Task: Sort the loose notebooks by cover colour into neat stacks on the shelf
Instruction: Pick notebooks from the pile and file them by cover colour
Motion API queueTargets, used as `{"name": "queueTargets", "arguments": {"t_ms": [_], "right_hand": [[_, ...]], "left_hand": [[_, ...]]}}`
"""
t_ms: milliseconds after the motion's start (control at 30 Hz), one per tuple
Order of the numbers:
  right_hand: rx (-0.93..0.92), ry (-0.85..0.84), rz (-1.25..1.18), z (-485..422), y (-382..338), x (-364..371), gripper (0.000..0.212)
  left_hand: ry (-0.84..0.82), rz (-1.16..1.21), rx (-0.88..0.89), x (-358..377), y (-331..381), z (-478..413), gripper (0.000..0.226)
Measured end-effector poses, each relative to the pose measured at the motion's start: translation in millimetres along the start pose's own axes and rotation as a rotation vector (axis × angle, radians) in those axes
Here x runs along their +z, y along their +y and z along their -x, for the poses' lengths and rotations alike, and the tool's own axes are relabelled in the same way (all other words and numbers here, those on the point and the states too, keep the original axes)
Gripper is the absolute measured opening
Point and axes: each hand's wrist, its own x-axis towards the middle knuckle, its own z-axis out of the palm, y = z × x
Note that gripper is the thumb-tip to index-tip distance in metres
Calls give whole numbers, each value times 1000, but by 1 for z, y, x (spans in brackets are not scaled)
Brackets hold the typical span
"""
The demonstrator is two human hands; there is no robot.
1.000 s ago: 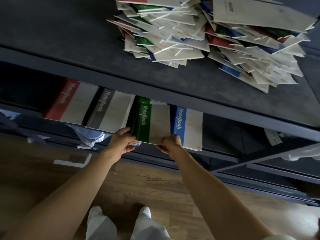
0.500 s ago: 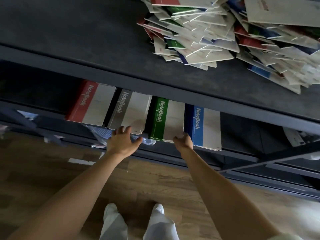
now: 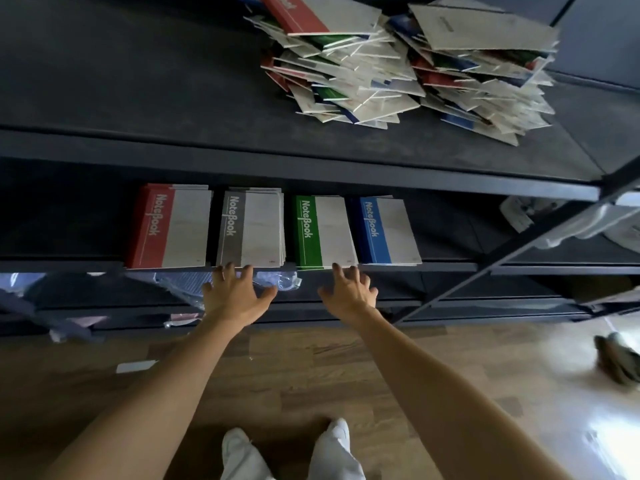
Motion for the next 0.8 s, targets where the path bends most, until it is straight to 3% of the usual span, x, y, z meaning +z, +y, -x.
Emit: {"name": "queueTargets", "arguments": {"t_ms": [533, 800], "right_hand": [[-104, 124, 54, 121, 25, -5, 63], [-171, 305, 34, 179, 46, -68, 59]], "left_hand": [[160, -91, 27, -17, 25, 122, 70], [368, -158, 128, -70, 70, 186, 71]]}}
